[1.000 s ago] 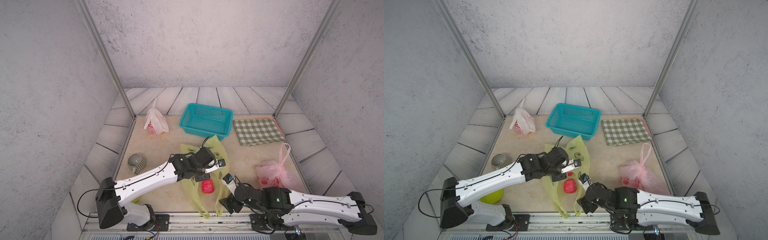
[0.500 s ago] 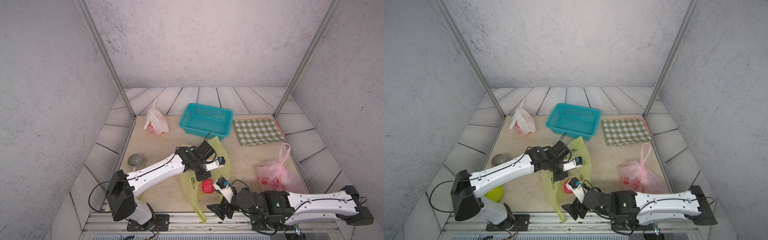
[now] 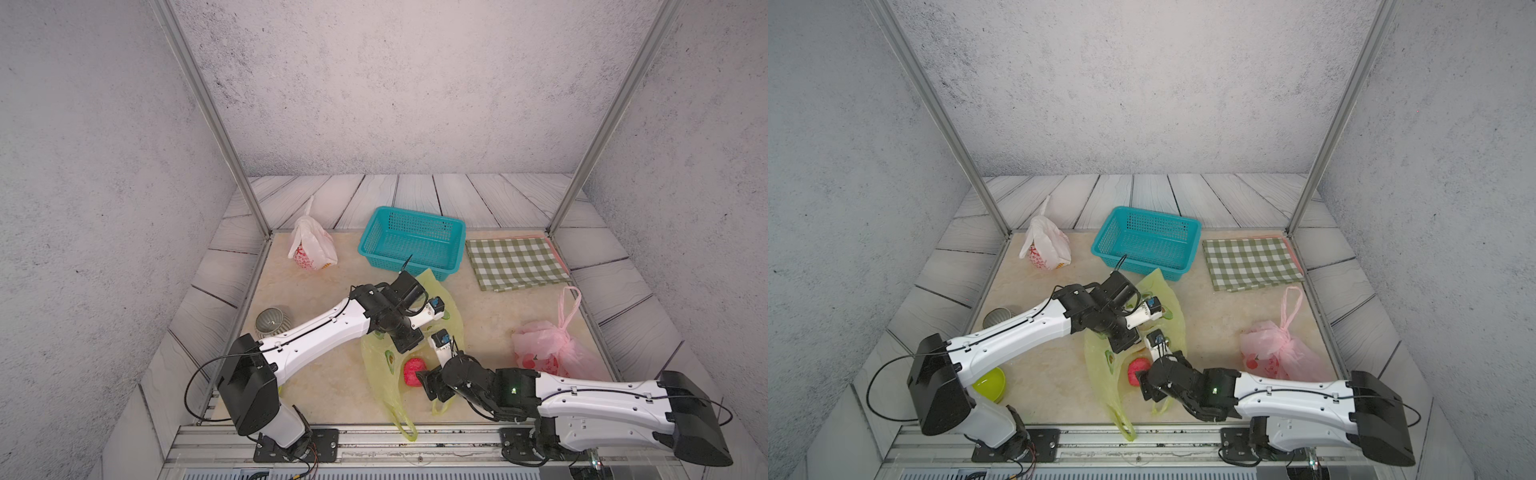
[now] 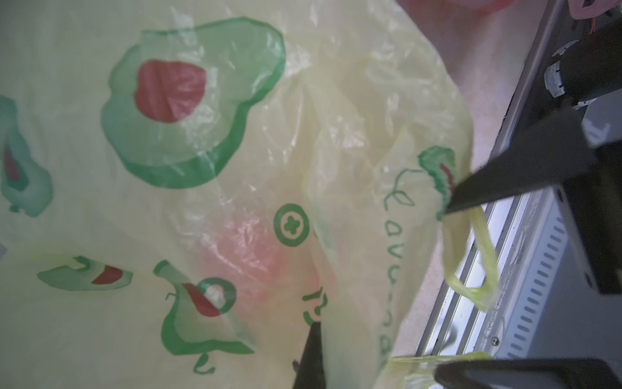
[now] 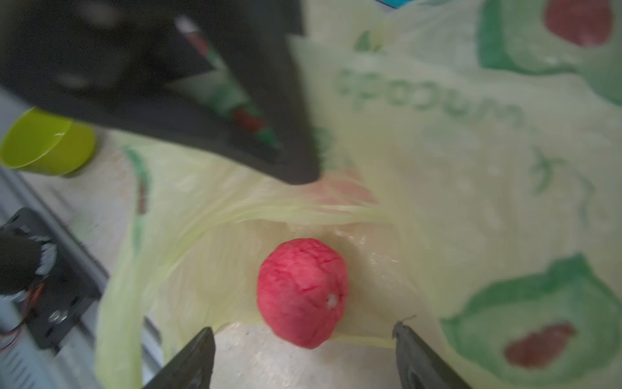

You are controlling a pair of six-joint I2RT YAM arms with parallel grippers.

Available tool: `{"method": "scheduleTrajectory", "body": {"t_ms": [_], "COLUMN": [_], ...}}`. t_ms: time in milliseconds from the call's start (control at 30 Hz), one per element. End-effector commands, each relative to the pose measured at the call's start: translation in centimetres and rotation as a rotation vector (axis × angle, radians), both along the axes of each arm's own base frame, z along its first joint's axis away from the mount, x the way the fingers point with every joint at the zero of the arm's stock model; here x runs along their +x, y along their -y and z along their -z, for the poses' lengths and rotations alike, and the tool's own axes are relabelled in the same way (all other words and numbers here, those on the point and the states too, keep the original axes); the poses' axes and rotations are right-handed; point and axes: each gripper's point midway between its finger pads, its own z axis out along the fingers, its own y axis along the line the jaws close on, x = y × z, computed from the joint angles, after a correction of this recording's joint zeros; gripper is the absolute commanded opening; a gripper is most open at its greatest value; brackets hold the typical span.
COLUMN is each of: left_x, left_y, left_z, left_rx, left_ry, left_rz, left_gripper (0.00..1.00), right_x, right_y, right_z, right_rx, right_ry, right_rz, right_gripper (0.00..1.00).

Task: Untie the knot of a plastic bag & take out the apple
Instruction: Pick up the apple from the plastic bag.

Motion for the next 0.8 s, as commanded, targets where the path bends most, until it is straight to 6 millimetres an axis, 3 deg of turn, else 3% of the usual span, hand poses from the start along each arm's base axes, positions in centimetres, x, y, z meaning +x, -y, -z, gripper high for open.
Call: {"method": "scheduleTrajectory", "body": {"t_ms": [0,167,467,767], "left_x": [0.9,2.1,2.1,2.0], "left_y": [0.2,-0.3,-0.7,-0.7], "left_z": [-0.7,-0.8,-0.3,-0.3], "left_rx": [-0.032,-0.026,-0.016,-0.019], "left_ry": [-0.011,-0.023,-0.022,-0.023], "left_rz": [-0.052,-0.121,-0.122,-0.12], "left_gripper": [0.0,0.0,0.0,0.0], "right_x": [0.1,-0.5,0.2,1.7], "right_y": [-0.9,-2.8,-1.9,-3.1], "right_z": [0.9,2.5,5.3,6.1], "right_rx": [-0.023,-0.025,-0.131,-0.212], "right_ry": [-0.035,-0.094,-0.098,-0.025], "right_rz": [-0.028,-0.07,-0.013,-0.027], "right_gripper": [0.87,0.89,0.91,0.88]}}
